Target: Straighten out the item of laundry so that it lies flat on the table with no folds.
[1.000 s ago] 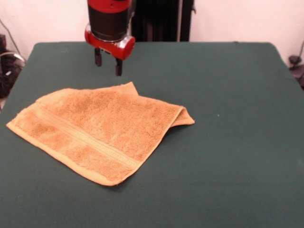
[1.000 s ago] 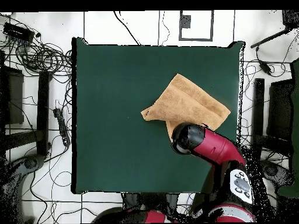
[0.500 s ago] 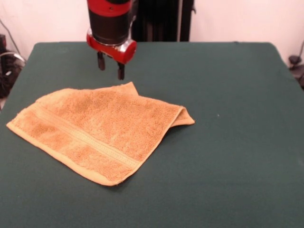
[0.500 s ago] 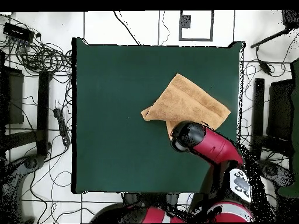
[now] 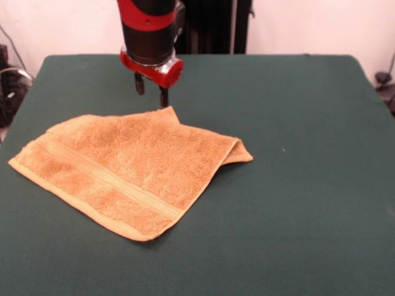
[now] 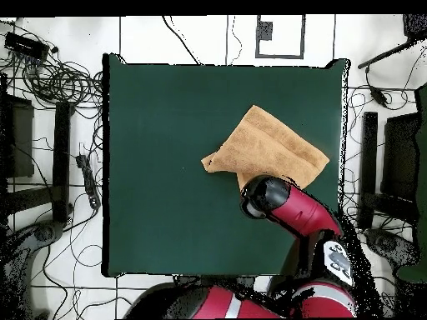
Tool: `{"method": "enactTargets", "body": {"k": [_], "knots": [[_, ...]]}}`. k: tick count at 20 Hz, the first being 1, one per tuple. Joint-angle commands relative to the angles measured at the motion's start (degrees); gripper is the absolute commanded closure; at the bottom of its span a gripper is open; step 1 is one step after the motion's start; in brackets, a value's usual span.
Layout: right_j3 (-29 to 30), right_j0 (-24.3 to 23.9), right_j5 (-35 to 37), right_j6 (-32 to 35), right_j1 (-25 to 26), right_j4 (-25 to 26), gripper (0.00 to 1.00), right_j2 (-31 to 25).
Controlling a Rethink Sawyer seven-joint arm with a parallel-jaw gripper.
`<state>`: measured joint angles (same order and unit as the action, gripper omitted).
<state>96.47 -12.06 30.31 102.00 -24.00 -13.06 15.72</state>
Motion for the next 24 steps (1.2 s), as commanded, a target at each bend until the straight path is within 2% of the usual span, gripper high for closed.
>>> {"method": "enactTargets", "body": {"k": [1, 8, 15, 24], "knots": [[3.7, 2.4, -3.6, 16.5, 4.1, -4.6, 0.00, -5.3], [2.8, 2.5, -4.2, 15.3, 4.2, -4.9, 0.00, -5.3], [-4.6, 5.9, 8.0, 15.0, 2.7, -3.0, 0.00, -1.0], [-0.6, 4.8, 0.1, 15.4, 4.5, -4.8, 0.00, -2.7]]}}
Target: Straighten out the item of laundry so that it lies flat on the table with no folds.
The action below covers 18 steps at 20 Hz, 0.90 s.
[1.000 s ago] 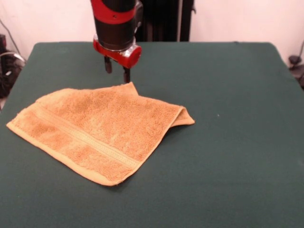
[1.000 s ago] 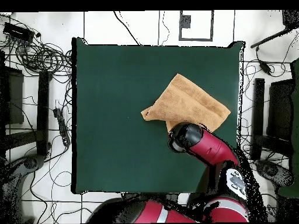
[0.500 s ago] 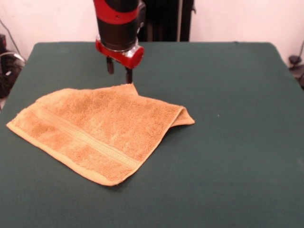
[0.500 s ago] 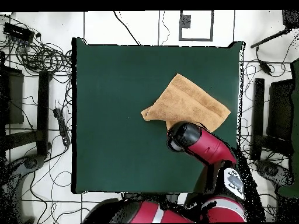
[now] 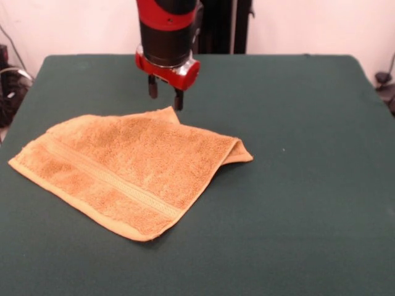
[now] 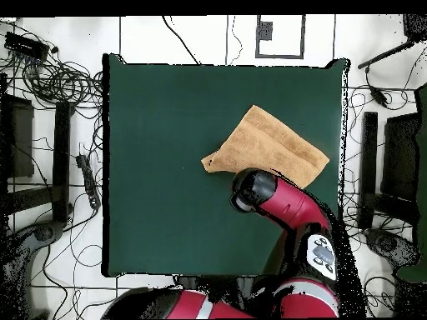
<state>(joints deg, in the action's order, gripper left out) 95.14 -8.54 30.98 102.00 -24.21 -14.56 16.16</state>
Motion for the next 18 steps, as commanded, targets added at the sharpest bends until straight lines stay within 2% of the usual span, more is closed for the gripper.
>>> {"method": "enactTargets", "body": {"k": [1, 7, 11, 15, 18], "knots": [[0.6, 1.0, -1.0, 14.8, 5.2, -3.0, 0.00, -3.2], [-1.8, 0.8, 4.5, 11.1, 7.2, 1.2, 0.00, 0.2], [-1.1, 0.9, 4.7, 11.2, 6.7, 0.9, 0.00, 0.8], [0.9, -0.7, -1.3, 11.6, 8.0, -1.1, 0.00, -2.0], [1.6, -1.3, -2.7, 11.6, 8.4, -1.3, 0.00, -2.5]]}}
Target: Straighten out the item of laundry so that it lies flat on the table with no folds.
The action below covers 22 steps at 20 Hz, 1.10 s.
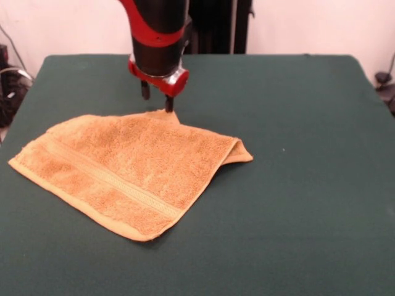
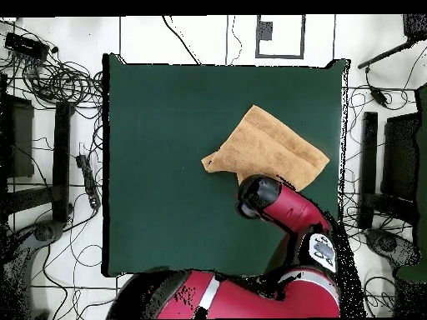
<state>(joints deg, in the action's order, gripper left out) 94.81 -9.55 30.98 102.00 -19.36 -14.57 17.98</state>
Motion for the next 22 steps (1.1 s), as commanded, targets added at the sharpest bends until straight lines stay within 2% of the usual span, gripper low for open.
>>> {"method": "enactTargets", "body": {"k": [1, 10, 22], "knots": [[2.3, -0.3, -2.5, 11.9, 3.7, -1.5, 0.00, -4.4], [5.8, -3.5, -14.2, 13.9, 8.8, -5.0, 0.00, -10.8], [5.5, -3.9, -17.4, 14.2, 10.0, -5.5, 0.00, -11.9]]}}
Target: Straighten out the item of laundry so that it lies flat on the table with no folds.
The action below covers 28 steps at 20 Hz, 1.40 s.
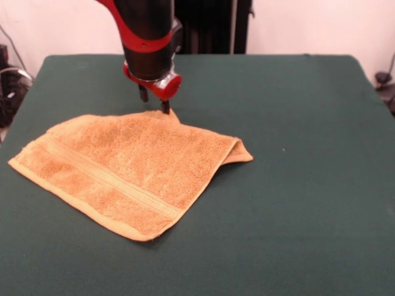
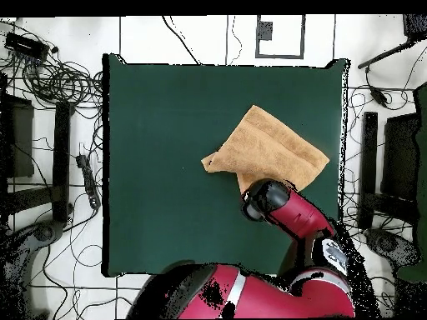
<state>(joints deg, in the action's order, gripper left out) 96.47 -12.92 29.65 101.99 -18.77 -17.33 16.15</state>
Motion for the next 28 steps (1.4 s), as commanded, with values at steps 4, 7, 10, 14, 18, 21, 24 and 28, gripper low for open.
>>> {"method": "enactTargets", "body": {"k": [4, 7, 10, 14, 18, 21, 24, 28], "knots": [[2.8, 1.7, -19.0, 14.4, 9.9, -0.6, 1.00, -7.4], [2.3, 3.1, -17.5, 14.7, 9.9, -0.5, 1.00, -5.9], [2.9, 3.5, -16.2, 15.7, 9.4, -1.9, 1.00, -5.8], [3.0, 3.8, -16.2, 15.8, 9.3, -2.4, 1.00, -5.7], [3.2, 3.7, -16.0, 15.8, 9.2, -2.8, 1.00, -5.7], [3.8, 3.5, -15.8, 16.0, 8.9, -3.0, 1.00, -5.8], [3.2, 4.3, -16.3, 15.5, 9.1, -2.1, 1.00, -4.7], [2.2, 4.8, -15.7, 14.0, 9.5, -1.0, 0.00, -3.8]]}}
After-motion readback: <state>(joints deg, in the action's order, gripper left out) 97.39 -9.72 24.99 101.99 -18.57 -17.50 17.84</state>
